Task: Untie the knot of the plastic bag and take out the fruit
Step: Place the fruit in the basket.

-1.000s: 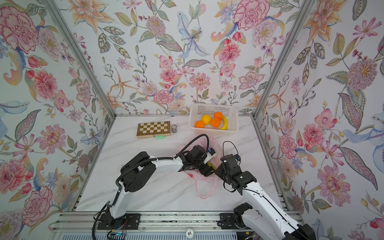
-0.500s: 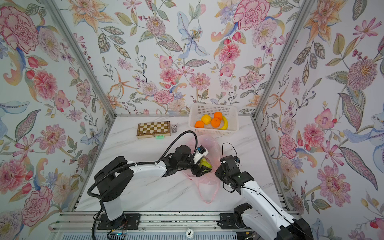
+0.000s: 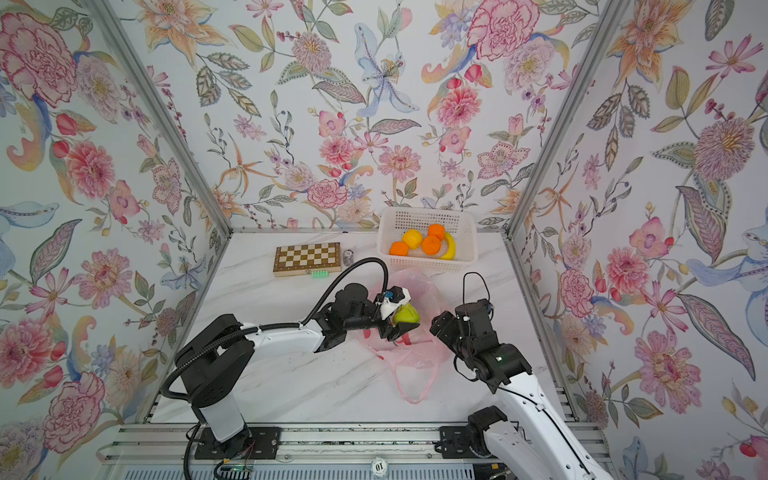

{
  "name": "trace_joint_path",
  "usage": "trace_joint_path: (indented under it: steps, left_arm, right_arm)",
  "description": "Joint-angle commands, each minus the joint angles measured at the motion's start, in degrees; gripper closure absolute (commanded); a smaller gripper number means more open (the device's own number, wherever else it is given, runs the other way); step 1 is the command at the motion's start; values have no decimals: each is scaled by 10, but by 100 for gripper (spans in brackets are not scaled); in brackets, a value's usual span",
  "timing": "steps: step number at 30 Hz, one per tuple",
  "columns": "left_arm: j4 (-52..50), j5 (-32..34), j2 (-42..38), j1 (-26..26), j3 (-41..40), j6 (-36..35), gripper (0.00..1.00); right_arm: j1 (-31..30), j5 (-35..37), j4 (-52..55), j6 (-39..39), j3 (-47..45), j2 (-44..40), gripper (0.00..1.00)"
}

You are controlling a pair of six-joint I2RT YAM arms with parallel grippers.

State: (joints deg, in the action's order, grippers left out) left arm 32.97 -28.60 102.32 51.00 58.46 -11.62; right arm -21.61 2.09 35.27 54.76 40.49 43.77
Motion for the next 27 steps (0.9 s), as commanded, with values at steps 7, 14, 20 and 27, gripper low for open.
trace_joint_path:
  steps: [7, 14, 20, 27]
  left_arm:
    - [58, -18, -32, -3, 5, -62, 37]
    - [95, -66, -40, -3, 7, -50, 37]
    - [98, -68, -49, -3, 14, -41, 38]
    - [75, -61, -56, 0, 21, -52, 37]
  right_arm:
    - [2, -149, -69, -106, 67, 3, 1]
    - [-27, -212, -97, -150, 91, 65, 1]
    - [-59, -222, -116, -157, 96, 101, 5]
    - [-81, -217, -136, -148, 101, 117, 29]
